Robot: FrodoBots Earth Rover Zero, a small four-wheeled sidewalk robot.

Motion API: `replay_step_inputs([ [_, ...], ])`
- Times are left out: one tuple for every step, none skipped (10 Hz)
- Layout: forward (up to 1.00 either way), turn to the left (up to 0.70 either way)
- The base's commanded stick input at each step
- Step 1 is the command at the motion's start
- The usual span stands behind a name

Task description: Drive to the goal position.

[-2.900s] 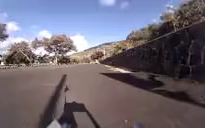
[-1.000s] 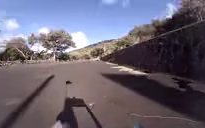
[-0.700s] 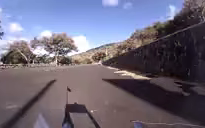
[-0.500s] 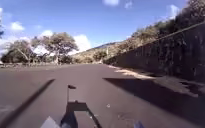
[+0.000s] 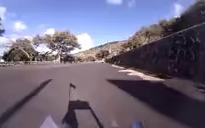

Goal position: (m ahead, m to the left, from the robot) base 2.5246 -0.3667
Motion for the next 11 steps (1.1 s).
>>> replay_step_inputs([
  [0.97,0.00],
  [0.97,0.00],
  [0.97,0.00],
  [0.97,0.00],
  [0.97,0.00],
  [0.97,0.00],
  [0.97,0.00],
  [0.97,0.00],
  [0.97,0.00],
  [0.97,0.00],
  [0.98,0.00],
])
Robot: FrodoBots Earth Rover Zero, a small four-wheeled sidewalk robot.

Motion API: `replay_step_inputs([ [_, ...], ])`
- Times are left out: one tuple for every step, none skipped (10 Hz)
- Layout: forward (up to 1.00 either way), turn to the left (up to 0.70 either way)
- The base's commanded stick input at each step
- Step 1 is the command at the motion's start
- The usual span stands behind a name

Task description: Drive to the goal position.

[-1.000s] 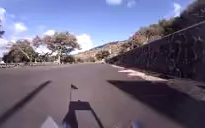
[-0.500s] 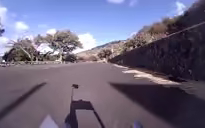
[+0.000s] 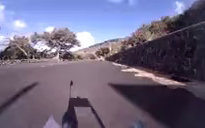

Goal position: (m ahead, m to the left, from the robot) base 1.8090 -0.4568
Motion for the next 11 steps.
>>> replay_step_inputs([
  [0.98,0.00],
  [0.98,-0.11],
  [0.97,-0.25],
  [0.97,0.00],
  [0.97,0.00],
  [0.97,0.00],
  [0.97,0.00],
  [0.97,0.00],
  [0.97,-0.01],
  [0.97,-0.01],
  [0.97,-0.02],
])
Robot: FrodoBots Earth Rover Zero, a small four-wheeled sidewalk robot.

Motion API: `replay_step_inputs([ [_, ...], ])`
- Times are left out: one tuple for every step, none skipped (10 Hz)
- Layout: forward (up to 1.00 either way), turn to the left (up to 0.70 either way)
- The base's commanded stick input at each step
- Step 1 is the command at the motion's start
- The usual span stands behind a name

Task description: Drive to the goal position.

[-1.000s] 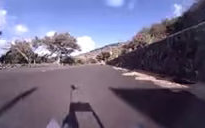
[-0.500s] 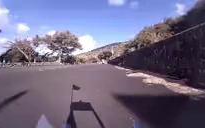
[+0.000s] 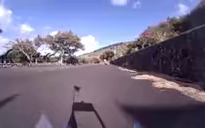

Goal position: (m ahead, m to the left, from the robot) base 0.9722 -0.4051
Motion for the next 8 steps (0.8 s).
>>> replay_step_inputs([
  [0.97,-0.02],
  [0.97,-0.35],
  [0.97,-0.29],
  [0.96,-0.23],
  [0.96,-0.17],
  [0.96,-0.11],
  [0.95,-0.05],
  [0.95,0.00],
])
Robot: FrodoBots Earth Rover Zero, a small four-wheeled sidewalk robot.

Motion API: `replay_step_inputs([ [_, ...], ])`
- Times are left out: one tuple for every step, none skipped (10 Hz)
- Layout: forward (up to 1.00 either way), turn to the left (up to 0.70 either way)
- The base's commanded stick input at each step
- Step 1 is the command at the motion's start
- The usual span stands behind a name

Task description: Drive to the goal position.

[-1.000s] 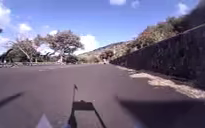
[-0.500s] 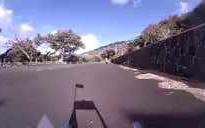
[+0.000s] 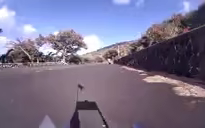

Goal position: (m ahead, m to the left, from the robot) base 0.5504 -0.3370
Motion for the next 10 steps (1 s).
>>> replay_step_inputs([
  [0.95,0.00],
  [0.95,0.00],
  [0.60,0.00],
  [0.49,0.00],
  [0.38,0.00],
  [0.27,0.00],
  [0.16,0.00],
  [0.05,0.00],
  [0.00,0.00],
  [0.00,0.00],
])
